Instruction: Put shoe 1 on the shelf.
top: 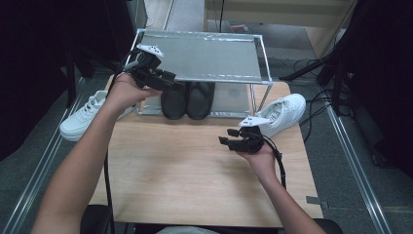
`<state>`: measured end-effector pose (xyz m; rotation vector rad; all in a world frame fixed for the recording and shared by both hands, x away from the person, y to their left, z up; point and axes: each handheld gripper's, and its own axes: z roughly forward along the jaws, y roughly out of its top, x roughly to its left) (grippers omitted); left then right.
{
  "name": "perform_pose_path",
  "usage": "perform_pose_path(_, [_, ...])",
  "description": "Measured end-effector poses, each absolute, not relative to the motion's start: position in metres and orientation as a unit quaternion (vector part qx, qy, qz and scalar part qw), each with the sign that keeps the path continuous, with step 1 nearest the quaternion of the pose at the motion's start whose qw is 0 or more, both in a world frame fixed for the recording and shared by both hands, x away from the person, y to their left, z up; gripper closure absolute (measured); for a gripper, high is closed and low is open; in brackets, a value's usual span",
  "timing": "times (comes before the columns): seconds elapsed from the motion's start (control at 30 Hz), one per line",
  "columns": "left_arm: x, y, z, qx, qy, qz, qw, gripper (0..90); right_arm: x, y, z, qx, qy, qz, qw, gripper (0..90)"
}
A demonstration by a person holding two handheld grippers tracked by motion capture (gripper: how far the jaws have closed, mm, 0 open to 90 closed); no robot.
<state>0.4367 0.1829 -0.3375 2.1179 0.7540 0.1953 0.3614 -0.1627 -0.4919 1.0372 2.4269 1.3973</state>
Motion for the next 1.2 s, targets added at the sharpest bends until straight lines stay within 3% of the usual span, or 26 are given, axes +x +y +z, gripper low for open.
perform_pose_path(0.4, [0.408,0.182,-0.370,0.849,0.307,0.065,0.425,36.9,0.342,-0.181,-0.486,0.330,0.810,0.478,0.078,45.8])
perform_pose_path(0.5, [0.404,0.183,-0.384,0.850,0.310,0.046,0.425,35.8,0.338,-0.183,-0.483,0.330,0.810,0.476,0.096,45.7])
perform_pose_path(0.97, [0.380,0.193,-0.442,0.839,0.328,0.055,0.431,38.6,0.347,-0.183,-0.485,0.336,0.806,0.480,0.086,45.7])
perform_pose_path(1.2, [0.375,0.208,-0.450,0.837,0.345,0.050,0.421,38.5,0.349,-0.181,-0.485,0.334,0.808,0.479,0.085,45.8])
